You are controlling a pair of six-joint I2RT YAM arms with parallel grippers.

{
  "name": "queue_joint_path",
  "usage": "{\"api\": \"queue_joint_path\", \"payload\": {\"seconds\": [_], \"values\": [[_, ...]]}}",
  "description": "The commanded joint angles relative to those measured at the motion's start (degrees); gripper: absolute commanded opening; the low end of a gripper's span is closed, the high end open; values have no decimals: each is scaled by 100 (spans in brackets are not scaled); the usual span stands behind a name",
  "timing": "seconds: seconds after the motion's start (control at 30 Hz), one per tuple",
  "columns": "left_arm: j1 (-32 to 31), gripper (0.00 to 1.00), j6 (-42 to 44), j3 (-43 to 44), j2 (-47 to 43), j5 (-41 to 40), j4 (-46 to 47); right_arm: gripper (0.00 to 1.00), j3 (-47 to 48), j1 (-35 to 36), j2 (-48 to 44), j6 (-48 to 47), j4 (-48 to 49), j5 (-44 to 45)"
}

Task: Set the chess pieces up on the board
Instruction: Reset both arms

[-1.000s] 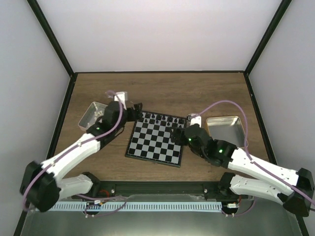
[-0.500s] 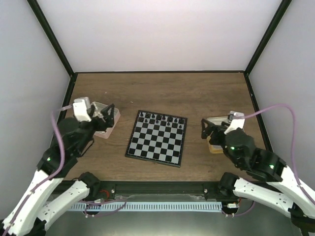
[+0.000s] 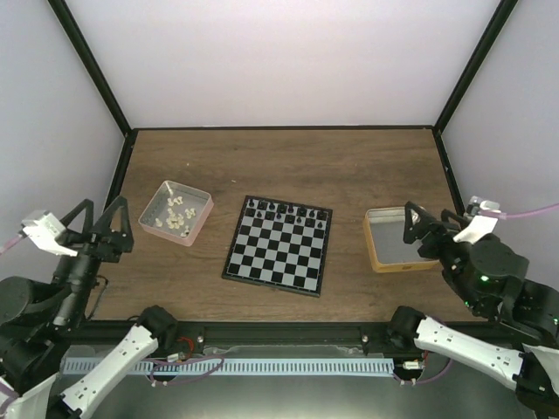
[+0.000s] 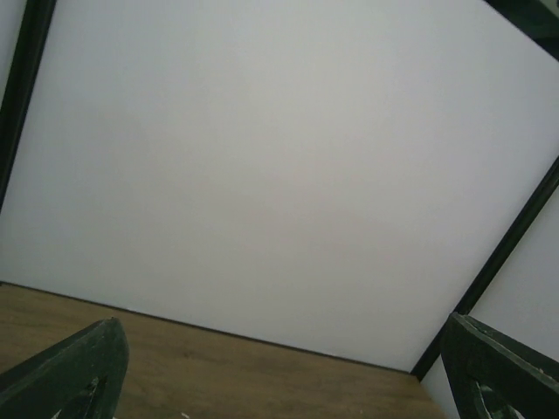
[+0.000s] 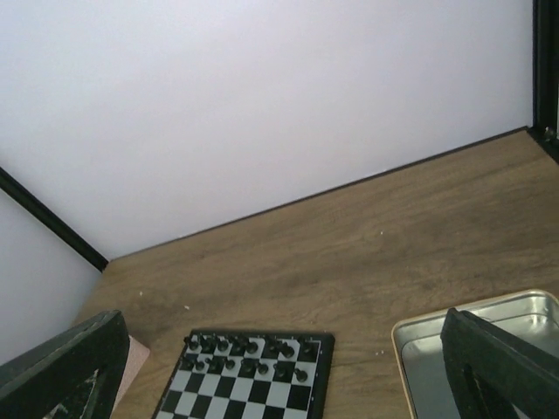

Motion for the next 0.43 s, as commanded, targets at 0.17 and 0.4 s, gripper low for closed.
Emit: {"api": "queue_joint_path", "payload": {"seconds": [0.17, 0.4], "values": [[22, 100, 180, 174, -36, -291, -462, 100, 485, -33, -286, -148, -274, 328], [21, 100, 111, 99, 41, -339, -496, 100, 360, -35, -332, -134, -202, 328]]}}
